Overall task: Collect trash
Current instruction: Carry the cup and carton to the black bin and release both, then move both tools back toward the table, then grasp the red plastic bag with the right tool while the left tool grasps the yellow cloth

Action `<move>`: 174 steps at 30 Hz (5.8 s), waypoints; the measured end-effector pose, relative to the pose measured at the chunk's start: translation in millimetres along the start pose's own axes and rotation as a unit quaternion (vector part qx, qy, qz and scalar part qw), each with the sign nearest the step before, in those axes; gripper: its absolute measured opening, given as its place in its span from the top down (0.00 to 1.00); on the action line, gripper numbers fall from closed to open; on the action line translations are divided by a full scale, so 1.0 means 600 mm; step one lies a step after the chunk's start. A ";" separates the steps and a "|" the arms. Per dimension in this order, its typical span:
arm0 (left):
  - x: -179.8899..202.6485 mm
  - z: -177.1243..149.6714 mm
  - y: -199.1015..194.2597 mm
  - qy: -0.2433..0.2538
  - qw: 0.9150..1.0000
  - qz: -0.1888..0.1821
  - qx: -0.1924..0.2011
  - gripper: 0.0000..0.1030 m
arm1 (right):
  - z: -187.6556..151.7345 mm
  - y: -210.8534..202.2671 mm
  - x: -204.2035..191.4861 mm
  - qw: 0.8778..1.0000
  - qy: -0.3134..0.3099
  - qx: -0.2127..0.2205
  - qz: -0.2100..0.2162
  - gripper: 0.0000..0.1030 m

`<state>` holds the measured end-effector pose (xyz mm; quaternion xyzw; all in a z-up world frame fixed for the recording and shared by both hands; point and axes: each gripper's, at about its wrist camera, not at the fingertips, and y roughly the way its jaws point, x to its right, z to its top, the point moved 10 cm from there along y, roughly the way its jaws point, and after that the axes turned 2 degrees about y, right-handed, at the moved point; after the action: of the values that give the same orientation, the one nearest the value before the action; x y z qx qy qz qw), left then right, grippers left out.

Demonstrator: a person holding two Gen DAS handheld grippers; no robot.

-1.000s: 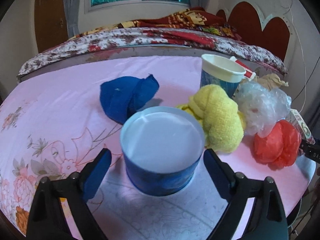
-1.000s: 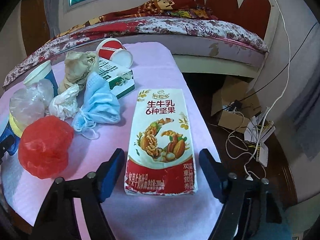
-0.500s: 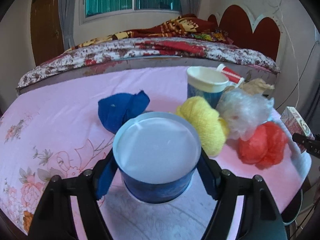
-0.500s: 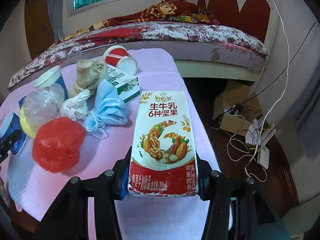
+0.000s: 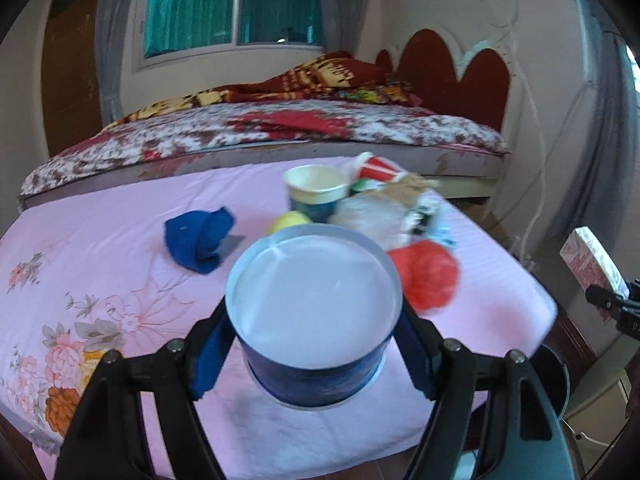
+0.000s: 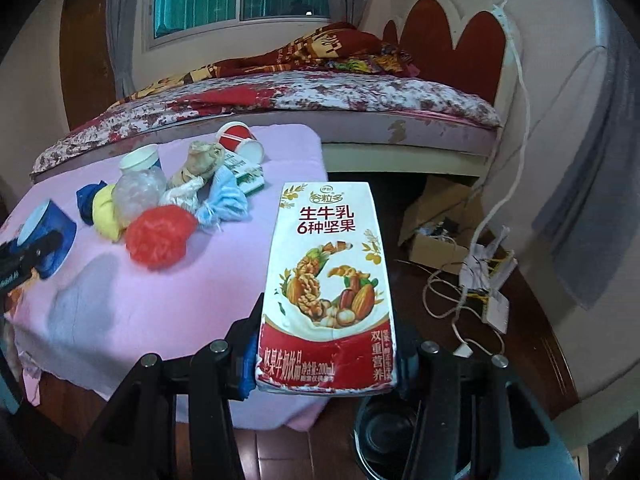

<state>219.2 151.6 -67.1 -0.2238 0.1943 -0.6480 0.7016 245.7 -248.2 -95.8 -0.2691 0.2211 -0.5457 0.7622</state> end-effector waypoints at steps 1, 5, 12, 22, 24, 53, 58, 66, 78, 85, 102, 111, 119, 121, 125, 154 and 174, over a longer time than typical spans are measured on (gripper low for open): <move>0.011 -0.001 -0.005 0.004 1.000 -0.006 0.001 0.27 | -0.008 -0.009 0.007 1.000 0.000 0.001 -0.004 0.49; 0.073 0.002 -0.021 0.026 0.999 -0.034 0.007 0.27 | -0.038 -0.045 0.060 1.000 0.014 -0.002 -0.018 0.49; 0.199 -0.008 -0.031 0.063 0.994 -0.090 0.004 0.27 | -0.090 -0.081 0.150 0.998 0.039 -0.003 -0.046 0.49; 0.375 -0.053 -0.037 0.121 0.979 -0.166 -0.018 0.27 | -0.168 -0.097 0.264 0.994 0.084 -0.024 -0.071 0.49; 0.413 -0.069 -0.039 0.131 0.975 -0.179 -0.023 0.27 | -0.182 -0.098 0.282 0.993 0.090 -0.028 -0.074 0.49; 0.607 -0.266 0.114 0.193 0.928 -0.260 -0.183 0.27 | -0.371 0.092 0.319 0.988 0.023 -0.153 -0.020 0.48; 0.620 -0.285 0.128 0.203 0.922 -0.265 -0.197 0.27 | -0.376 0.126 0.321 0.986 0.007 -0.166 -0.008 0.48; 0.603 -0.303 0.152 0.178 0.925 -0.250 -0.224 0.01 | -0.403 0.159 0.367 0.980 -0.021 -0.188 -0.057 0.00; 0.549 -0.295 0.106 0.155 0.942 -0.212 -0.210 0.01 | -0.404 0.109 0.384 0.979 0.034 -0.187 -0.075 0.00; 0.516 -0.268 0.070 0.142 0.950 -0.199 -0.192 0.01 | -0.362 0.066 0.344 0.983 0.042 -0.166 -0.072 0.00; 0.356 -0.161 -0.031 0.087 0.982 -0.131 -0.100 0.01 | -0.201 -0.029 0.196 0.995 0.057 -0.078 -0.021 0.00; 0.228 -0.111 -0.053 0.054 0.993 -0.070 -0.073 0.01 | -0.133 -0.037 0.090 0.999 0.007 -0.039 -0.011 0.00; 0.081 -0.088 -0.059 0.019 0.998 -0.009 -0.055 0.01 | -0.052 -0.021 -0.052 0.999 -0.024 -0.007 0.041 0.00; 0.049 -0.087 -0.055 0.014 0.998 0.005 -0.056 0.01 | -0.039 -0.015 -0.089 0.998 -0.034 -0.002 0.051 0.00; -0.011 -0.083 -0.041 -0.010 0.998 0.016 -0.059 0.01 | -0.007 0.008 -0.176 0.996 -0.063 0.011 0.068 0.00; -0.089 -0.045 0.077 -0.051 0.996 -0.005 -0.075 0.04 | 0.078 0.173 -0.299 0.991 -0.019 -0.016 0.133 0.62; -0.059 0.000 0.192 -0.067 0.990 -0.066 -0.107 0.66 | 0.104 0.207 -0.245 0.994 -0.003 -0.003 0.107 0.62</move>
<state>310.9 193.8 -133.1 -0.3527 0.1998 -0.6520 0.6407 328.4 -65.6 -123.2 -0.2477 0.2483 -0.4598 0.8158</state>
